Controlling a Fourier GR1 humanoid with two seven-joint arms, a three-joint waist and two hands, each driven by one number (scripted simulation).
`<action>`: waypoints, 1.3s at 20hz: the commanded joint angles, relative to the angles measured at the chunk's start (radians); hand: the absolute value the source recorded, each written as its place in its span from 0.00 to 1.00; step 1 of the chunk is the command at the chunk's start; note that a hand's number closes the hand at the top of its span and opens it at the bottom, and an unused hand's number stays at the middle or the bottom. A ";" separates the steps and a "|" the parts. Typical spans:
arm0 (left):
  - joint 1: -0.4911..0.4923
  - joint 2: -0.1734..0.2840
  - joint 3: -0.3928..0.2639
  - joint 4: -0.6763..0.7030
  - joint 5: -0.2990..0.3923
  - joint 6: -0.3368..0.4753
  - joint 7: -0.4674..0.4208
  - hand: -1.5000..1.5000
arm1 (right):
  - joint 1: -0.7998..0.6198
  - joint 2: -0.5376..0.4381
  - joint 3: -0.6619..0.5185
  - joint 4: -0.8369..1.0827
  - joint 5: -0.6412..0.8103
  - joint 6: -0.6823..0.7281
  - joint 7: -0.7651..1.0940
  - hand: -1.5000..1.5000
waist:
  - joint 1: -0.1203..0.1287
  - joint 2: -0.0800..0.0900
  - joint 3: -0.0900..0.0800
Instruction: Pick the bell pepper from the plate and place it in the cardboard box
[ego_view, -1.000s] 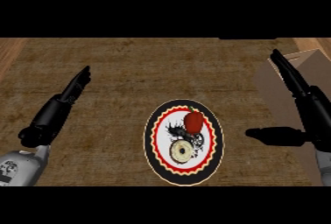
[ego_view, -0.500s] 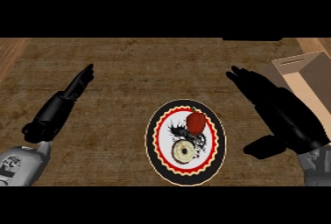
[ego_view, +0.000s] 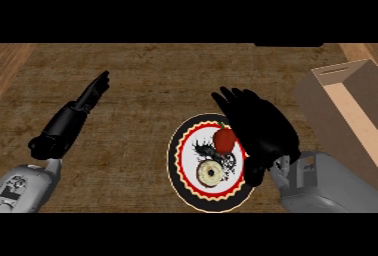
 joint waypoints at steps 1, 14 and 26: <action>0.014 -0.016 0.004 0.027 -0.030 -0.012 -0.039 0.50 | -0.068 0.134 0.017 0.088 -0.002 0.104 0.146 0.00 | -0.006 0.001 0.001; 0.015 -0.052 0.048 -0.004 -0.052 -0.041 0.012 0.50 | -0.014 0.278 0.055 0.279 0.199 0.063 0.139 0.00 | -0.009 0.001 0.002; 0.084 -0.107 0.060 -0.114 -0.117 -0.057 0.048 0.50 | 0.072 0.340 0.028 0.348 0.384 0.081 0.078 0.00 | -0.010 -0.001 0.002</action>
